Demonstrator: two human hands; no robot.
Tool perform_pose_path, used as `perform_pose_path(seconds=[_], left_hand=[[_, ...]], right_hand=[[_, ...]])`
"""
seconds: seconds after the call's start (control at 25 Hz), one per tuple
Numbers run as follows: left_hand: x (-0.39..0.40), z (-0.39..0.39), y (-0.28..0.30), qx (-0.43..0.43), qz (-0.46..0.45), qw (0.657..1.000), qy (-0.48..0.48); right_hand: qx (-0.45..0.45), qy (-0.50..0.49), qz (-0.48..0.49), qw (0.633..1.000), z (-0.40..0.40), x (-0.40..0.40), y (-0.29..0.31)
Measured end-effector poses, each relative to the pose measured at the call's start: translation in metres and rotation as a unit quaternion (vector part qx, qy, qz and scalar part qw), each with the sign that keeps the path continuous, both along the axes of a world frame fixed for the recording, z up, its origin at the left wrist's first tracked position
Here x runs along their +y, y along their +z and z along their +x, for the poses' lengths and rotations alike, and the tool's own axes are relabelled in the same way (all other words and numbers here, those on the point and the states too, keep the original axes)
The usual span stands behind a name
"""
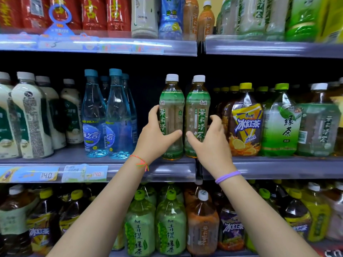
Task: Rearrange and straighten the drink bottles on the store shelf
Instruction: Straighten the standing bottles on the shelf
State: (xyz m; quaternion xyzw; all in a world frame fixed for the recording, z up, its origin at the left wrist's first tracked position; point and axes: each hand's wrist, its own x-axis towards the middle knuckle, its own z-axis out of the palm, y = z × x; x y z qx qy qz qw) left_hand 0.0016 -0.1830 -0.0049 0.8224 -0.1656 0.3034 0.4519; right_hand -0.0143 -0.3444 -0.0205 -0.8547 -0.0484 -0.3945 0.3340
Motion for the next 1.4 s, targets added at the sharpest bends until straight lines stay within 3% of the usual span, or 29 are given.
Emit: perform_pose_path(seconds=[0.08, 0.44, 0.48, 0.56, 0.64, 0.68, 0.76, 0.84, 1.04, 1.12, 1.2, 1.28, 1.32, 1.4], left_hand=[[0.001, 0.002, -0.006, 0.016, -0.001, 1.0, 0.006], [0.0, 0.006, -0.012, 0.011, -0.015, 0.999, 0.037], [-0.002, 0.006, -0.01, 0.035, -0.04, 0.998, 0.028], [-0.004, 0.01, -0.004, 0.101, -0.173, 0.979, -0.024], [-0.002, 0.019, 0.005, 0.148, -0.28, 0.946, -0.066], [-0.001, 0.023, 0.009, 0.164, -0.305, 0.935, -0.079], [0.001, 0.029, 0.014, 0.194, -0.334, 0.918, -0.091], [0.0, 0.031, 0.014, 0.216, -0.34, 0.91, -0.096], [0.001, 0.031, 0.009, 0.226, -0.317, 0.912, -0.131], [0.009, 0.031, 0.011, 0.204, -0.326, 0.915, -0.122], [0.017, 0.037, 0.011, 0.192, -0.343, 0.912, -0.119], [0.019, 0.038, 0.008, 0.186, -0.354, 0.907, -0.132], [0.018, 0.037, 0.007, 0.183, -0.357, 0.906, -0.137], [0.015, 0.035, 0.005, 0.177, -0.359, 0.907, -0.134]], right_hand=[[0.063, 0.046, 0.021, 0.997, 0.005, -0.002, 0.0], [0.097, 0.023, 0.016, 0.995, 0.0, -0.009, -0.003], [0.067, -0.011, -0.014, 0.998, -0.005, -0.007, -0.004], [-0.091, -0.058, -0.098, 0.989, -0.015, 0.0, -0.008], [-0.183, 0.019, -0.111, 0.977, -0.019, 0.015, -0.009], [-0.149, 0.099, -0.068, 0.981, -0.023, 0.026, -0.004], [0.039, 0.241, 0.084, 0.966, -0.023, 0.046, 0.008], [0.177, 0.262, 0.201, 0.927, -0.004, 0.056, 0.02], [0.22, 0.251, 0.272, 0.902, 0.027, 0.067, 0.024], [0.238, 0.271, 0.254, 0.898, 0.025, 0.07, 0.022], [0.24, 0.266, 0.183, 0.916, 0.018, 0.07, 0.023], [0.131, 0.219, 0.066, 0.965, 0.005, 0.065, 0.021], [0.011, 0.161, 0.014, 0.987, -0.003, 0.06, 0.02], [-0.208, 0.009, -0.016, 0.978, -0.01, 0.044, 0.016]])
